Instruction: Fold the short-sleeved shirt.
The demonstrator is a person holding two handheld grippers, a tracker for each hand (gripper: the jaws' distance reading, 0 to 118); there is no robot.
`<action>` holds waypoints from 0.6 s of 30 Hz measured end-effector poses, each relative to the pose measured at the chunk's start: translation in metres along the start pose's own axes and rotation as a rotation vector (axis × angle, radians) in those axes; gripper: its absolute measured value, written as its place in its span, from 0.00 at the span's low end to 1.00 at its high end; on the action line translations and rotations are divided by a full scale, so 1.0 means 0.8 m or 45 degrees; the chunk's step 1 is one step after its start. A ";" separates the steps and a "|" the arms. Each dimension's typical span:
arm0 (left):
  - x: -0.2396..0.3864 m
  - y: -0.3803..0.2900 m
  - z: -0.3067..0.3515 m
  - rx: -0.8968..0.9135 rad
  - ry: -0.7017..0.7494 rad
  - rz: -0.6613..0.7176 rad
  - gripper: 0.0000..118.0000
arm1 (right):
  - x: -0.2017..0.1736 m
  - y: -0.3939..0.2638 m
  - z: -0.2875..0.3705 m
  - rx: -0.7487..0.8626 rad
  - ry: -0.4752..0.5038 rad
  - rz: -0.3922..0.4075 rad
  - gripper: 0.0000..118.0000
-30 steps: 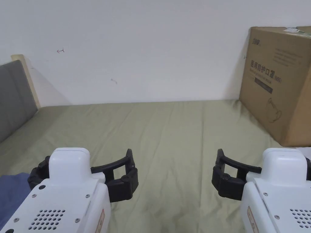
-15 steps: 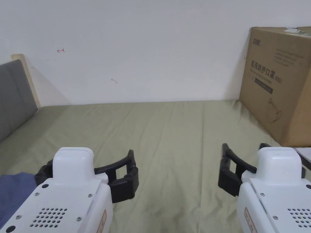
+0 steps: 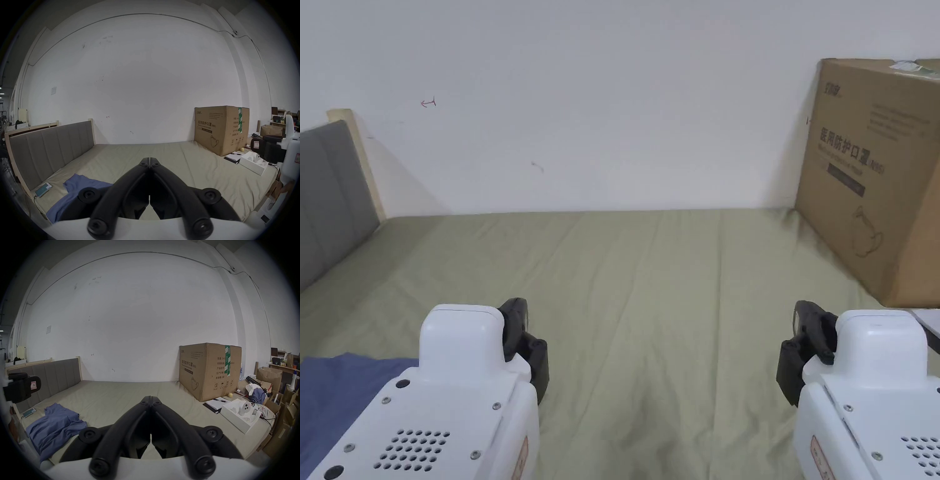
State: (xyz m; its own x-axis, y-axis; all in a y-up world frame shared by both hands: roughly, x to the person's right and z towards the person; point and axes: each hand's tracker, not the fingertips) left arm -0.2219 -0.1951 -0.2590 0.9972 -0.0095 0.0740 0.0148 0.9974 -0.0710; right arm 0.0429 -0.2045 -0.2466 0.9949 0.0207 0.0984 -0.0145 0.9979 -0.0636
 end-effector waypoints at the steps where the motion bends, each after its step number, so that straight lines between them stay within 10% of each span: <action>1: -0.002 0.001 -0.001 -0.003 -0.006 0.009 0.00 | -0.001 0.001 0.001 0.003 -0.003 0.007 0.00; 18: -0.022 0.004 -0.002 -0.035 0.017 0.056 0.00 | -0.007 -0.001 -0.006 -0.029 0.000 0.032 0.00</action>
State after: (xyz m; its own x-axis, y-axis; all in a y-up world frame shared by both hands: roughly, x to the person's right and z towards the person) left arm -0.2392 -0.1921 -0.2620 0.9978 0.0335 0.0570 -0.0276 0.9945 -0.1010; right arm 0.0380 -0.2060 -0.2519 0.9943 0.0454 0.0965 -0.0369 0.9954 -0.0886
